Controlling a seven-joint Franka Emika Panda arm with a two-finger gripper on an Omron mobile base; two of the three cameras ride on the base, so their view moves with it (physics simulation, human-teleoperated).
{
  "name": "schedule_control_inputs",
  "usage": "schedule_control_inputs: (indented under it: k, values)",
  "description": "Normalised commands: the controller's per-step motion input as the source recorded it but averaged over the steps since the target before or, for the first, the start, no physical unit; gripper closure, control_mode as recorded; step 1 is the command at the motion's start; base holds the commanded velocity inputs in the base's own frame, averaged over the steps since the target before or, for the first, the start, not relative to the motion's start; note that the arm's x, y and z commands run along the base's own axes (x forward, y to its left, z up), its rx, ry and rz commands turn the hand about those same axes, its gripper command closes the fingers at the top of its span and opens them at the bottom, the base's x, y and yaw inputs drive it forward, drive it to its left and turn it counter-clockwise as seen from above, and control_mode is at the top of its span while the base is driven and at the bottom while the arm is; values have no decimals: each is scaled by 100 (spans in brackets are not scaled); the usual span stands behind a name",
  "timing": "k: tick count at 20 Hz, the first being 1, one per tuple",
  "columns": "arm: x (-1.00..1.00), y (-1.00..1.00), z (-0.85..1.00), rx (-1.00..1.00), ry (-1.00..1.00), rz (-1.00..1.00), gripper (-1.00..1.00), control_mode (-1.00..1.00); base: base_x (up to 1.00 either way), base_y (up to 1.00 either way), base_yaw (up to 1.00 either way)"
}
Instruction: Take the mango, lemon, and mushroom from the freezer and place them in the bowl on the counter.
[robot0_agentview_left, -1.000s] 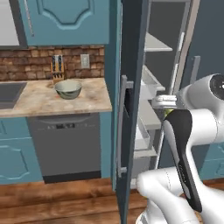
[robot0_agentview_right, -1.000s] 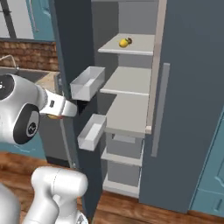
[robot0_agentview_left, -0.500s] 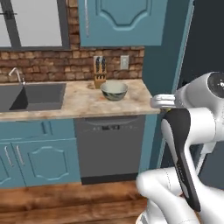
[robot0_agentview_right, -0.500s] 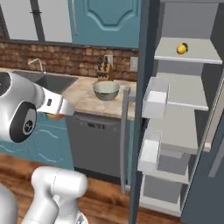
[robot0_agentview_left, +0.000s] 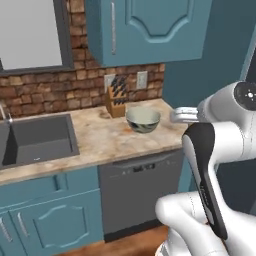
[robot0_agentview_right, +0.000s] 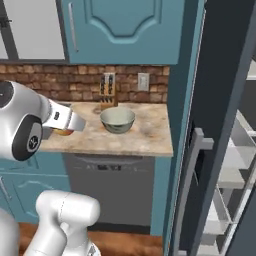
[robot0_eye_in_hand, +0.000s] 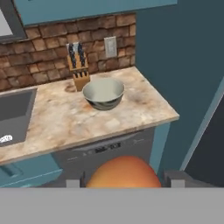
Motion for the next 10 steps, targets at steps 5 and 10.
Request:
schedule_control_inputs:
  k: [5,10]
  values:
    - [0,0,0,0,0,0,100,100,34,65,-38]
    - [0,0,0,0,0,0,100,100,92,-23,-19]
